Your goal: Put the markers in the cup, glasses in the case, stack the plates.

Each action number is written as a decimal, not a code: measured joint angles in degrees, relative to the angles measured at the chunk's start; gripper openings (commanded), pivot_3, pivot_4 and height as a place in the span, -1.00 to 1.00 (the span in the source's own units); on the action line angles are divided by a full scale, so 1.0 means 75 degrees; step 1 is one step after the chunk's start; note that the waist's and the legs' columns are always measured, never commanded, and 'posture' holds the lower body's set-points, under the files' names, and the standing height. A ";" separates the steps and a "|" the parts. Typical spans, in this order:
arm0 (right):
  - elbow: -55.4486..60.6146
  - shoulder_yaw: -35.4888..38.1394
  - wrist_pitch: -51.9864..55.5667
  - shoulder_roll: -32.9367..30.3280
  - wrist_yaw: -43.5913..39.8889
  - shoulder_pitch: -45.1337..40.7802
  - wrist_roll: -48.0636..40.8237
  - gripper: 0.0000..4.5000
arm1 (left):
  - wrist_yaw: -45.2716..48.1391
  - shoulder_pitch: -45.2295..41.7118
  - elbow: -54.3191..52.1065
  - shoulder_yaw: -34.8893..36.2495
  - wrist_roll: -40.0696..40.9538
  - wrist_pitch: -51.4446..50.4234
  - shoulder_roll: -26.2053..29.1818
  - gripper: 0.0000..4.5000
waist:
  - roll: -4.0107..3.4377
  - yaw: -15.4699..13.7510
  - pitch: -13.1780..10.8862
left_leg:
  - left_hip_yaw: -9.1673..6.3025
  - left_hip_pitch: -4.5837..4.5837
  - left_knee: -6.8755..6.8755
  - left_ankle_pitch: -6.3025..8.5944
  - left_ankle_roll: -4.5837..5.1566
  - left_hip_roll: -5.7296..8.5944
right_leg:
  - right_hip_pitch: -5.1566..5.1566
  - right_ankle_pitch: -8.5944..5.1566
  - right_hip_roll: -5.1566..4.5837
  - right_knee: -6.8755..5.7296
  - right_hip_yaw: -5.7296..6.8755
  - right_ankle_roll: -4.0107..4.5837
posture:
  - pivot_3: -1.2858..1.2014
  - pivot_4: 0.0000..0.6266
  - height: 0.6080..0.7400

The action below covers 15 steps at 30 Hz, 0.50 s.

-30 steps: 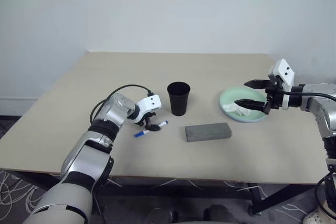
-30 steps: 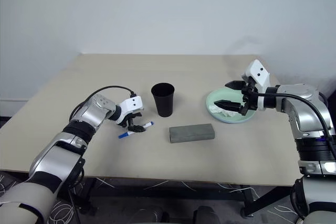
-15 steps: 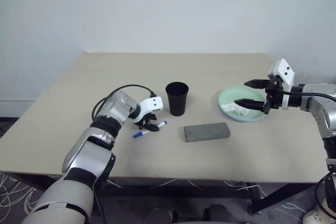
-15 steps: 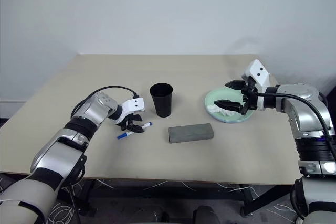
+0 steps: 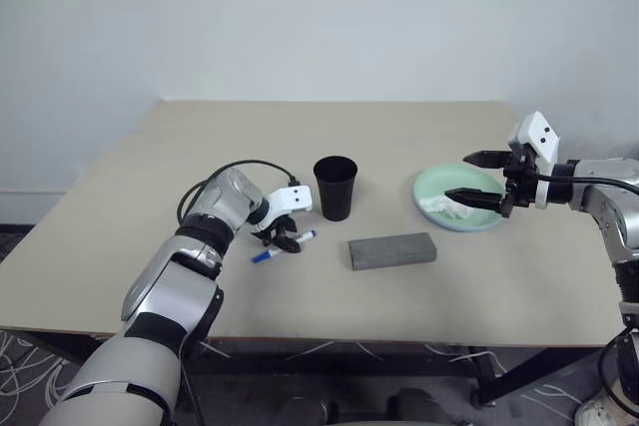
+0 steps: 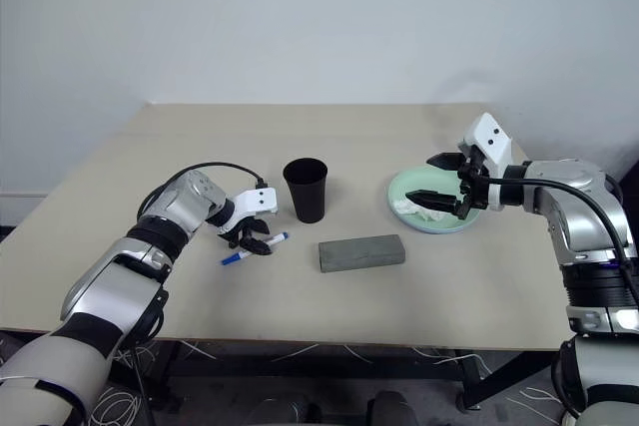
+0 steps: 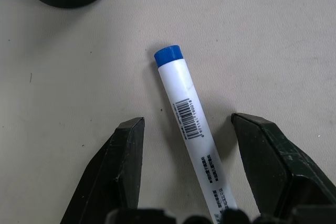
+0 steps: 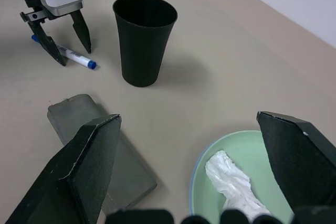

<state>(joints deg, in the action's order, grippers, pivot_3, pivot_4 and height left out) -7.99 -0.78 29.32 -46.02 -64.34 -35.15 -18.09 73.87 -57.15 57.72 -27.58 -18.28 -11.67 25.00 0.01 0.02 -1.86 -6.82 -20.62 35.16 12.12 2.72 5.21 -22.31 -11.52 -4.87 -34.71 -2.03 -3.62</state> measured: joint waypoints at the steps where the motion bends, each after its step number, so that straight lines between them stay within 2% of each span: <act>1: 0.0004 0.0000 0.0009 0.0000 0.0009 0.0001 -0.0001 1.00 | 0.0000 -0.0014 0.0014 -0.0014 -0.0019 0.0005 -0.0011 0.26 | 0.0000 -0.0001 0.0000 | 0.0000 0.0001 0.0000 0.0000 0.0000 0.0000 | 0.0001 0.0000 0.0000 -0.0001 0.0000 0.0000 | 0.03 -1.00 0.88; 2: 0.0006 0.0000 0.0015 0.0000 0.0021 0.0001 -0.0001 1.00 | -0.0001 -0.0027 0.0032 -0.0025 -0.0033 0.0010 -0.0018 0.26 | 0.0000 -0.0001 0.0000 | 0.0000 0.0001 0.0000 0.0000 0.0000 0.0000 | 0.0001 0.0000 0.0000 -0.0001 0.0000 0.0000 | 0.03 -1.00 0.88; 5: 0.0007 0.0000 0.0018 0.0000 0.0048 0.0002 -0.0001 1.00 | 0.0039 -0.0041 0.0073 -0.0034 -0.0044 0.0018 -0.0037 -0.01 | -0.0002 0.0000 0.0001 | 0.0000 0.0003 0.0000 0.0000 0.0000 -0.0001 | 0.0001 0.0000 0.0000 -0.0002 0.0001 0.0000 | 0.03 -1.00 0.88; 11: 0.0006 0.0000 0.0017 0.0001 0.0051 0.0002 -0.0001 1.00 | 0.0209 -0.0043 0.0124 -0.0052 -0.0064 0.0030 -0.0077 -0.91 | -0.0004 -0.0003 0.0002 | -0.0002 0.0008 0.0004 0.0000 -0.0001 -0.0005 | 0.0008 0.0000 0.0000 -0.0007 0.0006 0.0000 | 0.03 -1.00 0.88; 15: 0.0004 0.0000 0.0014 0.0001 0.0051 0.0001 -0.0001 1.00 | 0.0161 -0.0043 0.0126 -0.0044 -0.0084 0.0033 -0.0078 -0.96 | -0.0004 -0.0002 0.0002 | -0.0001 0.0011 0.0004 0.0000 -0.0001 -0.0010 | 0.0007 0.0000 0.0001 -0.0009 0.0010 0.0000 | 0.03 -1.00 0.88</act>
<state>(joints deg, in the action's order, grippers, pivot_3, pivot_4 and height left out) -7.96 -0.79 29.42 -46.01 -63.96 -35.14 -18.10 75.08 -57.47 58.67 -27.91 -18.91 -11.42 24.41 -0.02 0.00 -1.84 -6.82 -20.54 35.19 12.12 2.71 5.13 -22.26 -11.52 -4.87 -34.77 -1.96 -3.62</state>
